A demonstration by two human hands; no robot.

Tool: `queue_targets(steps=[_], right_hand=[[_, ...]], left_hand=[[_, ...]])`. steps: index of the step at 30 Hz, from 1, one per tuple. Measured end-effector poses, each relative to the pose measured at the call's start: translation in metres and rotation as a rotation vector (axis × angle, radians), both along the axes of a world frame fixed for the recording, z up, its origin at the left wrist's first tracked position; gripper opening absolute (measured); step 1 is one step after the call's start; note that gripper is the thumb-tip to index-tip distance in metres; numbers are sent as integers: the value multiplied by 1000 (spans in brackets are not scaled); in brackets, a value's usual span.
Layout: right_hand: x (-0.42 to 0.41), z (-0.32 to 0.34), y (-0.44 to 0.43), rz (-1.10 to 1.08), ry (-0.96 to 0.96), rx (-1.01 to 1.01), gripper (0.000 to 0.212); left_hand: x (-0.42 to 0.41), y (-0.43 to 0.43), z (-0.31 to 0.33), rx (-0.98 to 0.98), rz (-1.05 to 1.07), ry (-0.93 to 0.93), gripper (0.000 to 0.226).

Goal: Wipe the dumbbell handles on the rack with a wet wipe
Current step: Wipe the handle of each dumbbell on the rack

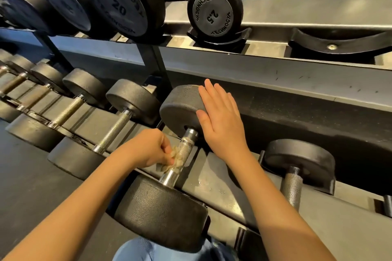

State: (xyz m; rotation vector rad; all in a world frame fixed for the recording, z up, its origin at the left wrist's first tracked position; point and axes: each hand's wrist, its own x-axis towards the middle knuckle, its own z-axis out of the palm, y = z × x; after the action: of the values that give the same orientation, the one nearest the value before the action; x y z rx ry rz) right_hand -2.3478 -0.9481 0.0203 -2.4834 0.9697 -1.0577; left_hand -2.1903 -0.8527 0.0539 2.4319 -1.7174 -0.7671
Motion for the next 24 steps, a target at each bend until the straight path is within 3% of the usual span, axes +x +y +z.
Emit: queue_targets(steps=[2,7,9,15,21,24], right_hand=[[0,0,0,-5,5,-3,59],[0,0,0,-16,-5,-12,59],[0,0,0,-22,-5,-15,59],[0,-1,0,-19,3,3,60],[-4,-4,4,-9,9,19,61],[-9,-6,5,-2,24,5,60]], left_hand=[[1,1,0,6,17,6,13],[-15,-25,1,-255,104,3,9],[-18,-30,4,-245,65,-27,8],[-7,5,6,48,-64,-74,9],[-18,-16,3,-238,78,3,8],[-17,-18,3,-220,58,0,6]])
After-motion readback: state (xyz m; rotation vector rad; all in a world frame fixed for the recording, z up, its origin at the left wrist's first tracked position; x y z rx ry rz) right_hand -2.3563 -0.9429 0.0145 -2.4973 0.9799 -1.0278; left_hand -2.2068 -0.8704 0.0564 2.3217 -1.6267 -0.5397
